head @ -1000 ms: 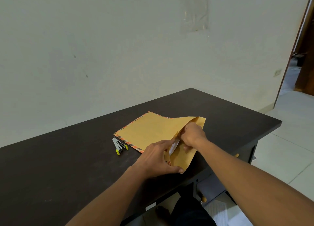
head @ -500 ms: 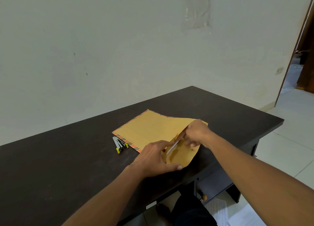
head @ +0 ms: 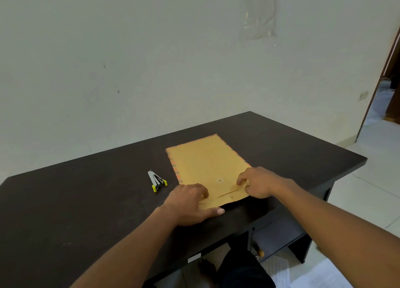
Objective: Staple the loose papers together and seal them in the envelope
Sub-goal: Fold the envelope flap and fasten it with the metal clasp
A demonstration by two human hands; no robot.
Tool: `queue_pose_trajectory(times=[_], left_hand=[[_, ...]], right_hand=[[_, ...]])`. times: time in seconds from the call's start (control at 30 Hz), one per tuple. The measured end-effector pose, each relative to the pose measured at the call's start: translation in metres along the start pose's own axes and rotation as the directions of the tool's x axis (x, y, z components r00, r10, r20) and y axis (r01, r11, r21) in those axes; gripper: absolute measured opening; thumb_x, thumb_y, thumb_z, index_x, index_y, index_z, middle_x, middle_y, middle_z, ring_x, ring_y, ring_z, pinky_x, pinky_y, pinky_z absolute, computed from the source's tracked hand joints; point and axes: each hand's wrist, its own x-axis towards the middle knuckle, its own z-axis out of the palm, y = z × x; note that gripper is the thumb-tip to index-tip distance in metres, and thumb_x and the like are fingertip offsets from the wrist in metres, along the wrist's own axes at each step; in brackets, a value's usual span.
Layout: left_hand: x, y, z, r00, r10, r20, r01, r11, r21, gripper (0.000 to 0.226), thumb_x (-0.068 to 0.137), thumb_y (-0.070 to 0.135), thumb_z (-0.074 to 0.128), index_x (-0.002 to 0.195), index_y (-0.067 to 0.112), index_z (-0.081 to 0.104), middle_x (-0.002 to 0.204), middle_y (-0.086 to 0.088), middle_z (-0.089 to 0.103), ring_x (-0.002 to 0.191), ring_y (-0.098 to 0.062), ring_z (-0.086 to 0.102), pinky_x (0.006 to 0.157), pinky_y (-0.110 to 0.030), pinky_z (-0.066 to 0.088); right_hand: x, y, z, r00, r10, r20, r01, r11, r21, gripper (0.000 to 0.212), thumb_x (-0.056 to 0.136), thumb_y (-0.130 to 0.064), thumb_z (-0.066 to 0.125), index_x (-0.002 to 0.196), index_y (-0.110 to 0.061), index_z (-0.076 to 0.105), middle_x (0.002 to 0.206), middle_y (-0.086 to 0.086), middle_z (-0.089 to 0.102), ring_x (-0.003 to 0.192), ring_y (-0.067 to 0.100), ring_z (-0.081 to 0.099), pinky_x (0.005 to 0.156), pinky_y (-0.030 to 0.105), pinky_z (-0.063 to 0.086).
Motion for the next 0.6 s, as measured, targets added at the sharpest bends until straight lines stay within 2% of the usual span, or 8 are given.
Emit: queue_pose_trajectory(times=[0.1, 0.2, 0.27, 0.33, 0.4, 0.47, 0.53, 0.6], left_hand=[[0.003, -0.007, 0.005, 0.998, -0.028, -0.055, 0.036, 0.989, 0.143, 0.103, 0.072, 0.096, 0.013, 0.131, 0.025, 0.059, 0.142, 0.002, 0.054, 0.137, -0.022, 0.04, 0.117, -0.051, 0.023], [0.006, -0.017, 0.009, 0.989, -0.132, -0.07, 0.143, 0.969, 0.199, 0.088, 0.084, 0.084, 0.02, 0.144, 0.027, 0.047, 0.161, -0.003, 0.028, 0.152, -0.027, 0.013, 0.121, -0.056, 0.007], [0.007, -0.023, 0.013, 0.975, -0.179, -0.132, 0.2, 0.965, 0.169, 0.071, 0.092, 0.072, 0.03, 0.146, 0.027, 0.043, 0.161, -0.004, 0.025, 0.151, -0.028, 0.013, 0.121, -0.055, 0.011], [0.007, -0.026, 0.015, 0.954, -0.219, -0.206, 0.242, 0.965, 0.096, 0.064, 0.094, 0.066, 0.035, 0.144, 0.027, 0.043, 0.154, -0.003, 0.035, 0.145, -0.027, 0.027, 0.118, -0.05, 0.024], [0.006, -0.026, 0.015, 0.934, -0.278, -0.225, 0.291, 0.956, 0.028, 0.062, 0.095, 0.064, 0.036, 0.141, 0.024, 0.043, 0.143, -0.004, 0.045, 0.135, -0.027, 0.041, 0.111, -0.046, 0.034], [0.007, -0.025, 0.015, 0.914, -0.336, -0.227, 0.334, 0.941, -0.045, 0.062, 0.095, 0.066, 0.034, 0.135, 0.021, 0.047, 0.135, -0.005, 0.052, 0.128, -0.027, 0.048, 0.105, -0.046, 0.04], [0.009, -0.022, 0.015, 0.899, -0.391, -0.197, 0.376, 0.92, -0.11, 0.067, 0.091, 0.074, 0.028, 0.116, 0.02, 0.057, 0.125, -0.006, 0.058, 0.118, -0.027, 0.053, 0.1, -0.047, 0.043], [0.013, -0.019, 0.013, 0.883, -0.443, -0.158, 0.416, 0.892, -0.174, 0.075, 0.082, 0.085, 0.023, 0.091, 0.02, 0.06, 0.112, -0.005, 0.059, 0.109, -0.028, 0.055, 0.096, -0.049, 0.044]], right_hand=[[-0.008, -0.019, -0.008, 0.996, -0.028, 0.079, 0.027, 0.999, 0.018, 0.039, 0.091, -0.017, 0.05, 0.126, -0.021, 0.067, 0.133, 0.001, 0.058, 0.12, 0.025, 0.055, 0.101, 0.035, 0.049], [-0.013, -0.035, -0.009, 0.983, -0.11, 0.148, 0.092, 0.988, 0.12, 0.032, 0.09, -0.021, 0.054, 0.113, -0.015, 0.075, 0.123, -0.002, 0.069, 0.114, 0.022, 0.062, 0.1, 0.038, 0.051], [-0.014, -0.039, -0.007, 0.989, -0.128, 0.071, 0.116, 0.981, 0.155, 0.028, 0.091, -0.023, 0.056, 0.111, -0.023, 0.076, 0.126, -0.008, 0.065, 0.12, 0.017, 0.055, 0.103, 0.038, 0.047], [-0.01, -0.037, -0.004, 0.995, -0.082, -0.048, 0.084, 0.996, 0.043, 0.031, 0.091, -0.026, 0.055, 0.118, -0.034, 0.068, 0.135, -0.005, 0.051, 0.128, 0.024, 0.042, 0.106, 0.047, 0.038], [-0.007, -0.033, 0.0, 1.0, -0.028, 0.006, 0.028, 0.999, -0.032, 0.041, 0.091, -0.025, 0.056, 0.129, -0.039, 0.058, 0.141, 0.0, 0.042, 0.129, 0.03, 0.038, 0.106, 0.048, 0.037], [-0.003, -0.032, 0.004, 0.998, -0.024, 0.065, 0.027, 0.998, -0.058, 0.045, 0.092, -0.026, 0.056, 0.134, -0.039, 0.052, 0.142, 0.004, 0.042, 0.126, 0.031, 0.04, 0.105, 0.042, 0.04], [-0.002, -0.039, 0.002, 0.997, -0.055, 0.054, 0.058, 0.997, -0.048, 0.045, 0.092, -0.026, 0.056, 0.136, -0.035, 0.054, 0.135, 0.005, 0.045, 0.12, 0.029, 0.045, 0.097, 0.034, 0.042], [-0.002, -0.051, -0.001, 0.991, -0.107, 0.083, 0.101, 0.992, 0.075, 0.045, 0.092, -0.024, 0.057, 0.137, -0.028, 0.058, 0.123, 0.004, 0.051, 0.107, 0.022, 0.051, 0.088, 0.03, 0.045]])
